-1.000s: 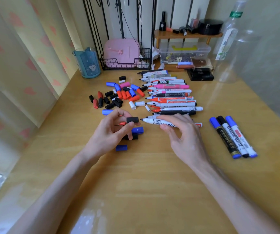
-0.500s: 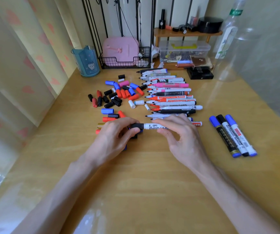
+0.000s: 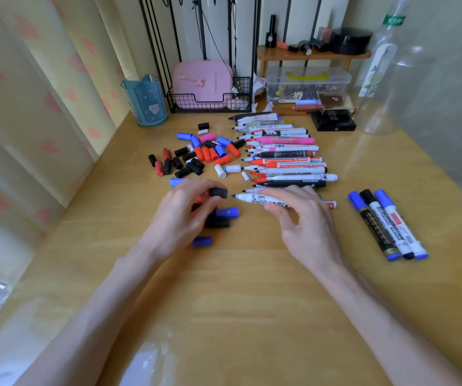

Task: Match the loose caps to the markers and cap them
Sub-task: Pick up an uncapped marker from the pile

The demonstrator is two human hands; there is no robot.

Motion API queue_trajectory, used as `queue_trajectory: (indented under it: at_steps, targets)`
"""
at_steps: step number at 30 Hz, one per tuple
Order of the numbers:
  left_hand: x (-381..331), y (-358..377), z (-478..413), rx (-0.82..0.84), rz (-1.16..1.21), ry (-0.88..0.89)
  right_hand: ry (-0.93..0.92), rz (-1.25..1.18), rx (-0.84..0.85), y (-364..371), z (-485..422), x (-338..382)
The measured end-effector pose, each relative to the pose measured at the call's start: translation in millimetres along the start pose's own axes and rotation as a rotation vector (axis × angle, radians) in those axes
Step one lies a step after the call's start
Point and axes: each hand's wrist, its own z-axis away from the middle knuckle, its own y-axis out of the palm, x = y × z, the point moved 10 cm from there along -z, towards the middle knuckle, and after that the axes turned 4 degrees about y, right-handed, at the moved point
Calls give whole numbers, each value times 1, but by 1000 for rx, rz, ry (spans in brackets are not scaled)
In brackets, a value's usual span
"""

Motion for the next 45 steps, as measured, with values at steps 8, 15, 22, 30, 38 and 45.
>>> queue_trajectory:
  at_steps: [8, 15, 22, 30, 38, 45]
  targets:
    - [42, 10, -12, 0, -85, -71, 24, 20, -32, -1, 1, -5]
    - [38, 27, -10, 80, -144, -49, 29, 17, -34, -1, 2, -8]
    - [29, 4, -5, 41, -115, -10, 35, 18, -21, 0, 2, -9]
    - [17, 12, 5, 113, -253, 123, 43, 22, -9, -1, 3, -8]
    - [5, -4, 6, 26, 86, 9, -16, -44, 5, -3, 3, 0]
    - [8, -5, 7, 14, 137, -44, -83, -44, -56, -11, 3, 9]
